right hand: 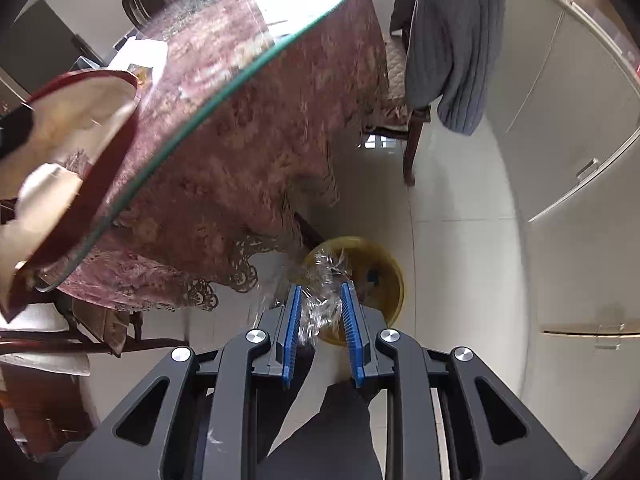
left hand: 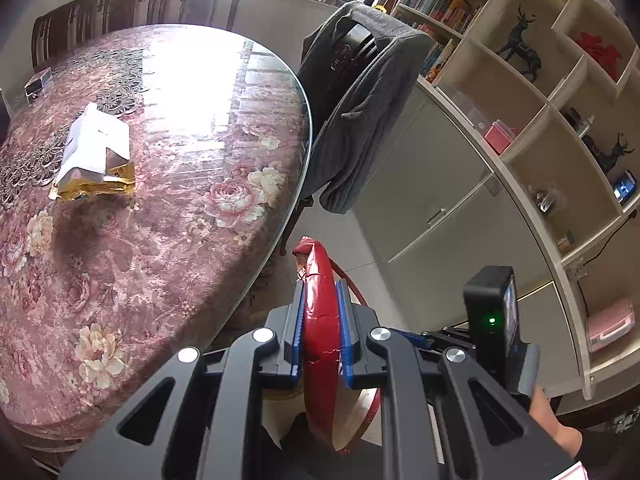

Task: Collect trash
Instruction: 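Carry the shell and clear bag off the table over the yellow bin, then open the right gripper to drop the bag while the left gripper releases the shell, then move both tools back to the white box and yellow wrapper on the table, then grasp the white paper box with the right gripper, then grasp the yellow snack wrapper with the left gripper while the right gripper holds the box, then carry the box and yellow wrapper off the table over the yellow bin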

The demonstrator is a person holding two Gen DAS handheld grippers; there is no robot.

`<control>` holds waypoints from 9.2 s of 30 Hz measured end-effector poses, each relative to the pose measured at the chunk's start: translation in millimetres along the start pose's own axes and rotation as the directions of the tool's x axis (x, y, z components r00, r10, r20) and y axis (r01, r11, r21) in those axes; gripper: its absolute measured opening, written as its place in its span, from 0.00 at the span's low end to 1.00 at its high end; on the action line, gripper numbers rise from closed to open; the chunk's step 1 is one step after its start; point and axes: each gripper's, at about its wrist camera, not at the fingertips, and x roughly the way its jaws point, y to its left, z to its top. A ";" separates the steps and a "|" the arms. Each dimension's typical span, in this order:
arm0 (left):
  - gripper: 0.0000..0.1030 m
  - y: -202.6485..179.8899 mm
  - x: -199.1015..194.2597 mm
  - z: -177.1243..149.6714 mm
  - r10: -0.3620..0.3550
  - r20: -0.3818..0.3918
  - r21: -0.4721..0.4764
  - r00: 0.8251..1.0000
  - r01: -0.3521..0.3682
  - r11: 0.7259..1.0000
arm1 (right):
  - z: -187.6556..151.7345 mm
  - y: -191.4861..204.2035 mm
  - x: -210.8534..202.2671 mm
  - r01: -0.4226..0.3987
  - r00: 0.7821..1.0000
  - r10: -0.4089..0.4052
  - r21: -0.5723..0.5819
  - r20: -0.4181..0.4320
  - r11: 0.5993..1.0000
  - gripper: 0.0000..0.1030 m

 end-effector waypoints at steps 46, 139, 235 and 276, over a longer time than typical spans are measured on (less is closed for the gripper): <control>0.21 -30.3 76.6 -38.0 -0.042 -0.218 0.073 0.975 0.059 0.996 | 10.7 -28.9 -89.6 -0.028 0.972 0.013 0.062 0.234 0.998 0.26; 0.88 282.6 -83.9 62.4 0.284 0.110 -0.362 0.953 -0.228 0.904 | 261.5 296.7 87.8 -0.088 0.990 0.119 -0.334 0.073 0.939 0.62; 0.34 218.8 79.8 91.2 0.324 -0.100 -0.410 0.941 -0.336 0.848 | 246.7 158.5 -64.3 -0.225 0.920 0.298 -0.279 0.256 0.934 0.26; 0.25 103.8 4.8 68.3 0.051 -0.008 -0.037 0.999 -0.051 0.998 | 110.2 99.0 -85.9 -0.116 0.947 0.113 -0.008 0.302 0.993 0.26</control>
